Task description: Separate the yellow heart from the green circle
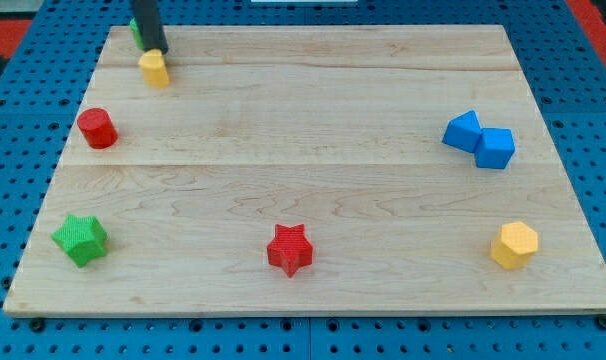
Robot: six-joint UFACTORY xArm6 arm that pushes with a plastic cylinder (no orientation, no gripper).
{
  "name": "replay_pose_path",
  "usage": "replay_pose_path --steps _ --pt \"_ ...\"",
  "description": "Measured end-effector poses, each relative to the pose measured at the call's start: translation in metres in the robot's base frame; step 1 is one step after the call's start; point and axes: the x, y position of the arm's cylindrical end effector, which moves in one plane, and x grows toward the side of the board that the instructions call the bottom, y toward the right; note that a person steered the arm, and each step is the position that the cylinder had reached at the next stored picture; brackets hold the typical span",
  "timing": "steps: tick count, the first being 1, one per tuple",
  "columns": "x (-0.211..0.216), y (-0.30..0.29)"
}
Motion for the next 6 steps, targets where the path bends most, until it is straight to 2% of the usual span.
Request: replay_pose_path --steps 1,2,3,4,5,6 --pt "0.039 0.053" --pt "0.026 0.032" --pt "-0.021 0.021" --pt "0.014 -0.04" --pt "0.053 0.004" --pt "0.053 0.103"
